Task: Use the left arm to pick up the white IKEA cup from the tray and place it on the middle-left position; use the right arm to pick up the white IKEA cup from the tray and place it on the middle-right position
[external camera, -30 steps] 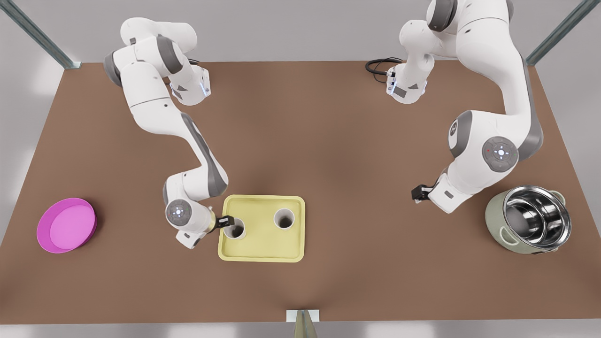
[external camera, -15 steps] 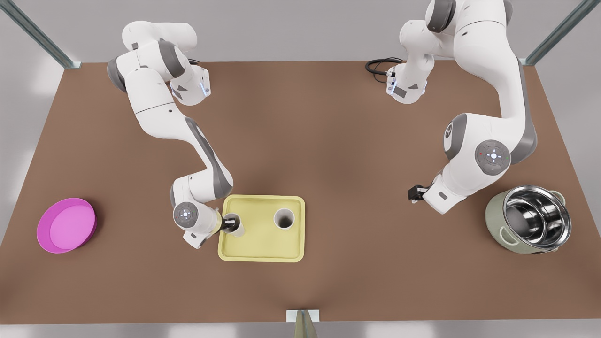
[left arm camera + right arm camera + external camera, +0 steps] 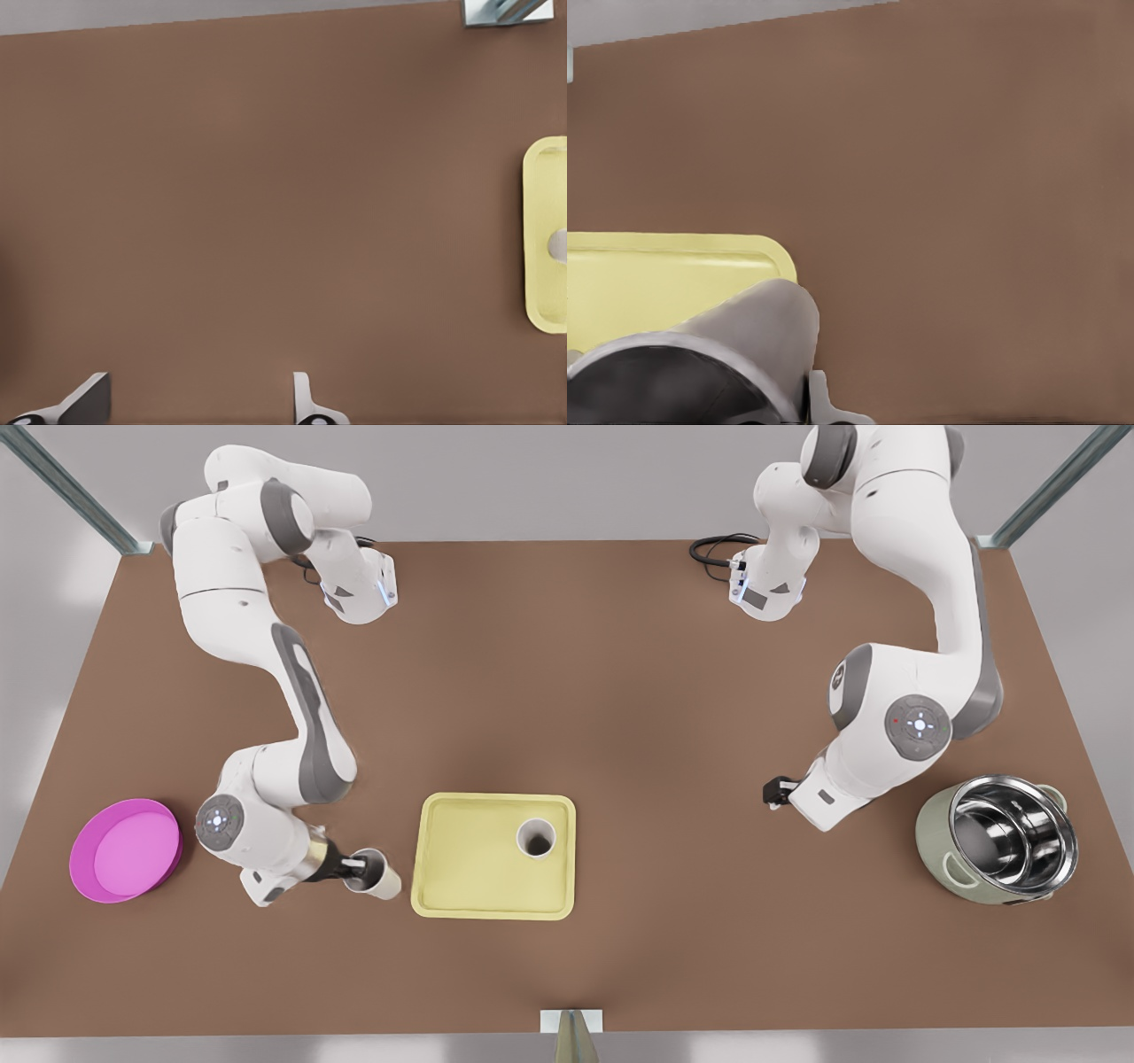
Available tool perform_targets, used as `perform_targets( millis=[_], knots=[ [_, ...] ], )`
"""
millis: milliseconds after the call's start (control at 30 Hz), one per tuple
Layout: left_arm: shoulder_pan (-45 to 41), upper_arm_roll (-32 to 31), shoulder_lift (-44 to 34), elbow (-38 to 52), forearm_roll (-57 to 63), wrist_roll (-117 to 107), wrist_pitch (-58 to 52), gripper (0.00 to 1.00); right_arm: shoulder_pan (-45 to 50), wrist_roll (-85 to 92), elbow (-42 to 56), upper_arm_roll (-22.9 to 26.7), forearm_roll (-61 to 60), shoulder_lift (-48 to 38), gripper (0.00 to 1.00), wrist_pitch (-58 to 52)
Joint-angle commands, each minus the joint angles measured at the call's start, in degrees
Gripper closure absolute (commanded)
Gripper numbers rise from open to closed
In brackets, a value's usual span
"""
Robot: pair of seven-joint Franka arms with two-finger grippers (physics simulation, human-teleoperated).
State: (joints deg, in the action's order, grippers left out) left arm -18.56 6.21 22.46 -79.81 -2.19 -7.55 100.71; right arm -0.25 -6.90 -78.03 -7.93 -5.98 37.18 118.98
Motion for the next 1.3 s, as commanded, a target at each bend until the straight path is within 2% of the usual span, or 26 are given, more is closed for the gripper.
perform_targets(
  millis=[0,67,133,167,267,333,433,467,500,633,700,767,867,933,1033,1133,1167,1200,1267],
  knots=[
    [-2.7,-0.06,0.66,0.01,-0.1,-6.14,1.42,0.0,-4.75,18.56,-0.02,0.1,0.97,-0.62,1.0,-4.1],
    [-6.75,-0.06,2.59,0.18,-1.06,-17.04,4.31,0.0,-8.01,29.56,-0.02,0.46,5.79,-0.44,1.0,-4.02],
    [-10.27,-0.49,9.44,2.99,-3.17,-28.37,14.05,0.0,-8.54,31.07,-0.02,2.74,9.31,1.75,1.0,-3.75],
    [-10.36,-2.08,14.7,8.06,-3.17,-33.04,17.5,0.0,-8.54,32.38,-0.02,3.97,9.4,3.34,1.0,-2.88],
    [-14.05,-1.9,26.49,20.3,-2.56,-43.07,17.94,0.0,-8.63,32.65,-0.02,4.5,9.4,7.73,1.0,2.04],
    [-15.81,-1.73,28.52,20.66,-2.56,-43.34,23.56,0.0,-8.89,32.65,-0.02,4.5,9.23,8.44,1.0,2.84],
    [-19.41,-1.64,29.75,21.89,0.96,-45.1,22.07,0.0,-8.8,32.65,-0.02,4.5,9.14,8.97,1.0,2.84],
    [-19.67,-1.64,29.75,21.89,0.87,-45.8,22.33,0.0,-8.72,32.65,-0.02,4.5,9.14,8.97,0.63,2.84],
    [-20.82,-1.64,29.75,21.89,0.96,-46.51,22.6,0.0,-8.72,32.74,-0.02,4.5,9.05,8.97,0.0,2.84],
    [-22.4,-1.9,31.77,21.19,0.96,-46.59,24.53,0.0,-8.54,32.3,0.07,4.24,8.61,7.74,0.0,2.14],
    [-23.1,-1.82,32.83,21.19,0.96,-46.68,25.41,0.0,-7.23,32.47,0.07,4.15,9.14,3.35,0.0,-0.14],
    [-23.1,-1.82,33.79,21.19,0.96,-46.86,28.75,0.0,-6.08,31.59,0.07,4.32,8.7,-4.56,0.0,-4.71],
    [-24.07,-1.73,34.5,21.19,0.96,-49.05,30.42,0.0,-5.99,19.12,0.16,3.88,8.88,-16.34,0.0,-22.29],
    [-24.16,-1.64,35.2,21.1,1.05,-49.05,32.09,0.0,-5.46,6.19,0.16,1.6,9.4,-21.71,0.0,-31.43],
    [-24.25,-1.64,36.87,21.1,2.1,-48.97,32.44,0.0,-5.99,11.73,0.07,2.39,8.53,-23.91,0.0,-30.83],
    [-24.25,-1.64,38.19,21.1,3.15,-48.97,32.88,0.0,-7.05,11.73,-0.28,2.39,7.38,-21.88,0.0,-24.41],
    [-24.51,-1.64,38.1,21.1,3.07,-49.32,32.88,0.04,-7.13,11.55,-0.28,2.39,7.38,-21.88,0.0,-24.49],
    [-24.69,-1.64,38.1,21.19,3.07,-50.37,34.02,0.13,-7.05,11.55,-0.19,2.39,7.65,-21.88,0.0,-24.49],
    [-24.69,-1.64,38.1,21.19,2.98,-51.95,35.78,0.4,-7.22,11.11,-0.2,2.39,7.56,-21.8,0.0,-24.58]
  ],
)
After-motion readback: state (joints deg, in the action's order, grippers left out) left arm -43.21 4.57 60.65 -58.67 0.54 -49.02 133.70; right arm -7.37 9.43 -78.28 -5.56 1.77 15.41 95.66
